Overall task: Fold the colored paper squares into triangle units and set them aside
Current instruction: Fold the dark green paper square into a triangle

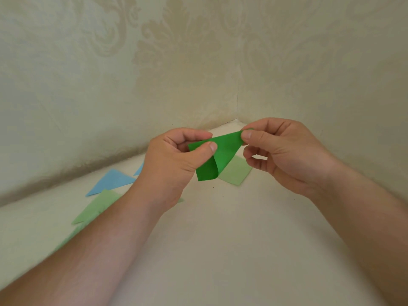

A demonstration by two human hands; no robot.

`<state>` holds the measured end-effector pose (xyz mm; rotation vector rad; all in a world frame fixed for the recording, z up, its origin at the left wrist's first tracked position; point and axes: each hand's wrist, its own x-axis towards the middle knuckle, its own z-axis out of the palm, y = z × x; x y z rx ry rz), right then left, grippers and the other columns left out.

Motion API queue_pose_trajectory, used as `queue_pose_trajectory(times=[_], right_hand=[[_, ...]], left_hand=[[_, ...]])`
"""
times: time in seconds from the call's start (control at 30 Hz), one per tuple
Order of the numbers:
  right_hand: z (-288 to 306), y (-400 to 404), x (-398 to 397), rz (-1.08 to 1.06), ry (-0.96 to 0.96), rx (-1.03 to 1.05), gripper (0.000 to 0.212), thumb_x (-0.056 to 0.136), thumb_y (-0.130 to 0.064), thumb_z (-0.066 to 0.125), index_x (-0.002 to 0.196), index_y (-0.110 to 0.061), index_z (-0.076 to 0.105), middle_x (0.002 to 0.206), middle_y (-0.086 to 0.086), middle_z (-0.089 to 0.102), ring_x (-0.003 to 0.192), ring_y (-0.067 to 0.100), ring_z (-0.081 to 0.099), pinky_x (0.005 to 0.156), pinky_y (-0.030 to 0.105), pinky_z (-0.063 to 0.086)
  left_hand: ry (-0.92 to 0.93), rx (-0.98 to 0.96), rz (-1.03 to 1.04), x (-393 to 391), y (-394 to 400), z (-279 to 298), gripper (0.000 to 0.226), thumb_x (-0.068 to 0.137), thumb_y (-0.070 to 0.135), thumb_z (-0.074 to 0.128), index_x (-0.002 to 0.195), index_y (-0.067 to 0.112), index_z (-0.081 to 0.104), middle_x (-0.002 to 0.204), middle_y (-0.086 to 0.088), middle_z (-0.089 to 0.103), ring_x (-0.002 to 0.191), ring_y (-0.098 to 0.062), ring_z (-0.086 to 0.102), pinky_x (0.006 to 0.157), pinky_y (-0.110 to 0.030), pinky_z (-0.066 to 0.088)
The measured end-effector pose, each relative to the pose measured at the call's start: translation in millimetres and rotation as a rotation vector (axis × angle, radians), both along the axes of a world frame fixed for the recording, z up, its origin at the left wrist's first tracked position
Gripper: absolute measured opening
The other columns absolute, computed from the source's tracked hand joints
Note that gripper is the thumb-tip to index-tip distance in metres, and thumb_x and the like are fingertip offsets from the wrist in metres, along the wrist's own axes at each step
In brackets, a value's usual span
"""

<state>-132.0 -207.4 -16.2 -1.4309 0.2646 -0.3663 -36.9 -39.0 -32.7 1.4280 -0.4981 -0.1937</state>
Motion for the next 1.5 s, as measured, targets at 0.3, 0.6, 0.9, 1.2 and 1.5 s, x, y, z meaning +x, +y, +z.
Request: queue_pose_trajectory(times=[0.3,0.6,0.9,1.2,1.5], right_hand=[[-0.8,-3.5,-0.3,0.001,-0.008,-0.012,0.014,0.096,-0.014,0.067,0.089,-0.018,0.078,0.089,0.002,0.072,0.068,0.017,0.061,0.071,0.033,0.050],[-1.5,-2.7,1.5,-0.050,0.024,-0.085,0.018,0.095,-0.015,0.069,0.081,-0.020,0.078,0.083,-0.002,0.073,0.065,0.015,0.061,0.073,0.034,0.052],[-7.2,4.2,1.7,0.093,0.184,-0.181,0.010,0.093,-0.023,0.072,0.086,-0.017,0.074,0.085,-0.001,0.071,0.069,0.014,0.063,0.074,0.034,0.054],[-6.8,1.8,1.4,0.112,0.181,-0.187,0.024,0.094,-0.019,0.071,0.070,-0.021,0.070,0.075,-0.004,0.069,0.066,0.013,0.062,0.074,0.034,0.053],[-9.2,2.1,0.5,0.200,0.233,-0.249,0.015,0.092,-0.016,0.073,0.078,-0.013,0.070,0.075,0.001,0.069,0.068,0.012,0.063,0.082,0.040,0.052]], left_hand=[[-0.052,-0.013,0.003,0.8,1.0,0.4,0.024,0.083,-0.005,0.078,0.081,0.019,0.076,0.073,0.002,0.076,0.068,-0.010,0.070,0.065,-0.021,0.057],[0.031,0.243,-0.114,-0.8,0.3,-2.7,0.018,0.088,0.006,0.077,0.082,0.023,0.081,0.087,-0.007,0.080,0.086,-0.022,0.074,0.096,-0.047,0.059],[0.132,0.083,-0.109,0.3,-0.9,-0.2,0.012,0.091,0.001,0.071,0.090,0.011,0.076,0.090,-0.010,0.080,0.083,-0.020,0.075,0.079,-0.033,0.062],[0.125,0.090,-0.082,-1.2,-1.8,-0.5,0.011,0.089,0.000,0.073,0.090,0.011,0.077,0.087,-0.010,0.080,0.080,-0.019,0.075,0.076,-0.031,0.062],[0.101,0.079,-0.040,-0.6,-2.0,-1.0,0.016,0.086,-0.001,0.077,0.083,0.015,0.076,0.079,-0.006,0.079,0.074,-0.016,0.074,0.075,-0.029,0.063]])
